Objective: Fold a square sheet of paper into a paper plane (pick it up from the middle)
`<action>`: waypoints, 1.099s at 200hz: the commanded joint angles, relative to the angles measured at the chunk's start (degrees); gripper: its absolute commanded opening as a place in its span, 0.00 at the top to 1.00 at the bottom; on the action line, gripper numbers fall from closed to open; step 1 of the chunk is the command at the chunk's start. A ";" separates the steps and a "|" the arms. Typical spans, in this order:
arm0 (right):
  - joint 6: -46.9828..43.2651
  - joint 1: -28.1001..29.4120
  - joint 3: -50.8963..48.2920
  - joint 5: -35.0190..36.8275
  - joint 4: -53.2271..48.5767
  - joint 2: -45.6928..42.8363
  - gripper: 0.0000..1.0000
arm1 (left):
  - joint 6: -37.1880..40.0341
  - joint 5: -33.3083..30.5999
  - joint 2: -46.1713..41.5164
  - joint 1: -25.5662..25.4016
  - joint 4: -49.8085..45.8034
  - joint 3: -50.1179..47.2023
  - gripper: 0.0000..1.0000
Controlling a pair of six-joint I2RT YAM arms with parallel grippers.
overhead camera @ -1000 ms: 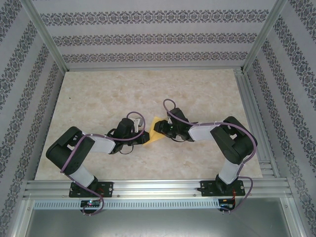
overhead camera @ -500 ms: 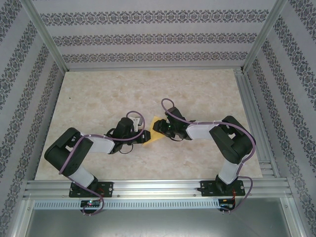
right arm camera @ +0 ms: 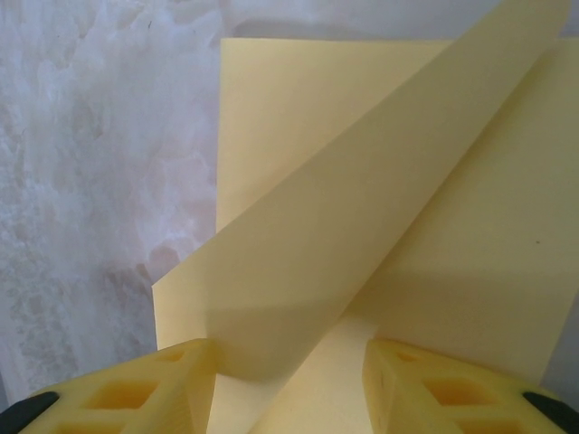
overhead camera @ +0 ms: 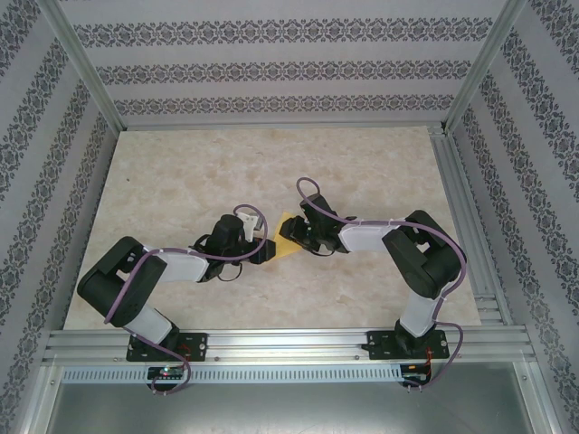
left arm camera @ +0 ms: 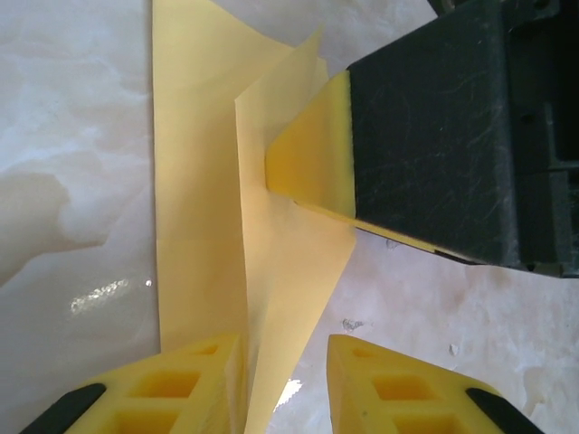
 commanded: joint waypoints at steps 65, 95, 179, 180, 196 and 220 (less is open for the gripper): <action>0.87 1.23 1.21 5.38 -11.45 4.28 0.51 | 0.09 -1.63 3.21 0.51 -2.69 1.70 0.86; 0.73 1.97 3.23 8.41 -16.64 5.63 0.51 | -0.94 -1.04 3.61 0.47 -3.28 1.58 0.88; 0.37 3.79 8.46 14.25 -26.97 8.09 0.49 | -5.13 -6.24 -7.71 1.28 -11.96 1.09 0.72; 0.33 3.86 8.50 14.30 -27.09 8.10 0.49 | -5.21 -6.27 -7.92 1.33 -12.05 1.04 0.72; 0.44 4.27 9.35 15.22 -28.70 8.37 0.49 | -6.10 -7.51 -10.53 2.03 -13.26 0.23 0.70; 0.55 4.59 10.30 15.85 -29.97 8.94 0.49 | -6.99 -7.73 -12.98 2.42 -13.61 -0.20 0.65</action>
